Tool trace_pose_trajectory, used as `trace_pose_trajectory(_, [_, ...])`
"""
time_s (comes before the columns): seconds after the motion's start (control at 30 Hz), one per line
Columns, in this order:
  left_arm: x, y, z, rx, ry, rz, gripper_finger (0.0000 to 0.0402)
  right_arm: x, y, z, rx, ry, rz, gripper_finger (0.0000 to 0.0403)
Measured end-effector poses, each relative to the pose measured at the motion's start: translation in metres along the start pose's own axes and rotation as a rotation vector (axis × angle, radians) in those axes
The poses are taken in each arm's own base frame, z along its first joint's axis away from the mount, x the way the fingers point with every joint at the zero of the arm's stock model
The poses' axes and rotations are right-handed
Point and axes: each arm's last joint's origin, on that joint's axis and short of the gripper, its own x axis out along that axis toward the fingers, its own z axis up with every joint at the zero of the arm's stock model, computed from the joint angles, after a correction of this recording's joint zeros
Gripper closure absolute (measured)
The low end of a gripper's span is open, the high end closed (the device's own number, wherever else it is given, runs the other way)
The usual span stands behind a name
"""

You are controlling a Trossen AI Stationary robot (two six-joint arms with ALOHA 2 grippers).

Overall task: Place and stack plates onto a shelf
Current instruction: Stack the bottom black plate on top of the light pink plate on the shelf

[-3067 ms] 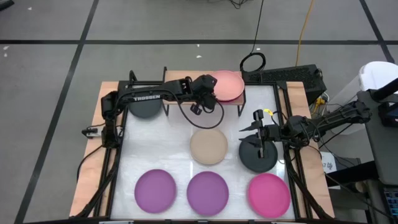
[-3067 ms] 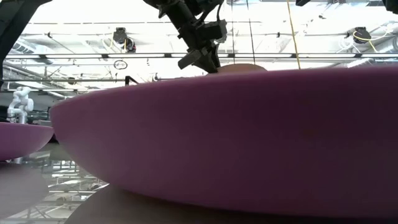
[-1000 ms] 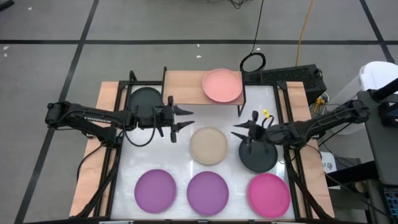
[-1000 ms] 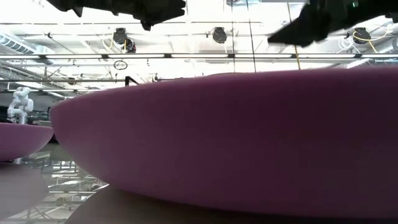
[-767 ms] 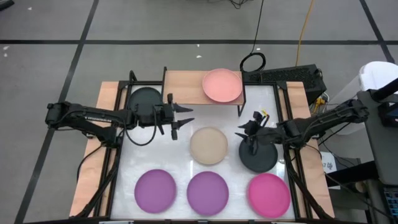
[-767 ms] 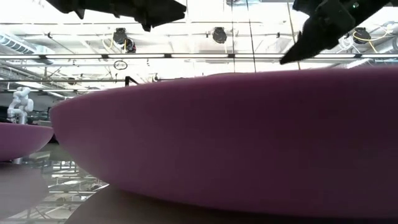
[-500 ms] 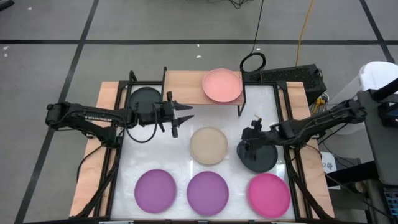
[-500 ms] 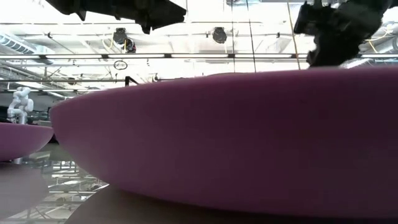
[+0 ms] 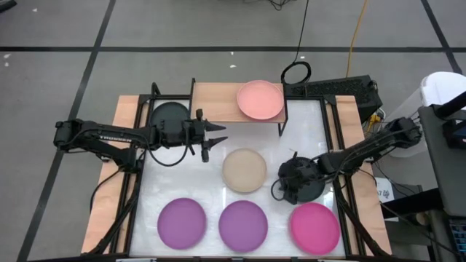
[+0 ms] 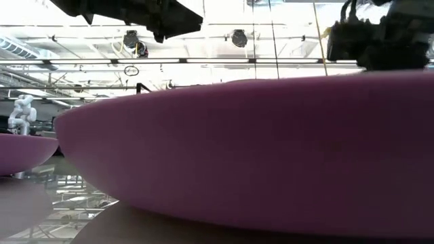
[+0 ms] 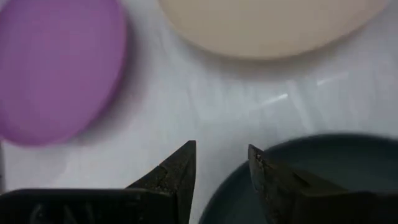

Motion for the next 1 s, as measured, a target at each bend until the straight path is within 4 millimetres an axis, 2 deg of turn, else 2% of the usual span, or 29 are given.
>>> trace_pose_trajectory(0.23, [0.0,0.0,0.0,-0.003,0.001,0.0,0.0231,0.016,-0.001,-0.011,0.064,0.116,-0.093,0.0275])
trace_pose_trajectory(0.6, [0.0,0.0,-0.001,-0.015,0.01,-0.001,0.0231,0.033,-0.006,-0.018,0.064,0.168,-0.198,0.028])
trace_pose_trajectory(0.8, [0.0,0.0,-0.001,-0.013,0.012,-0.001,0.0231,0.035,-0.008,-0.02,0.043,0.193,-0.232,0.0338])
trace_pose_trajectory(0.9, [0.0,0.0,-0.001,-0.011,0.012,-0.001,0.0231,0.031,-0.008,-0.018,0.02,0.162,-0.229,0.0381])
trace_pose_trajectory(1.0, [0.0,0.0,-0.002,-0.011,0.016,-0.002,0.0231,0.022,-0.007,-0.016,0.012,0.126,-0.218,0.0394])
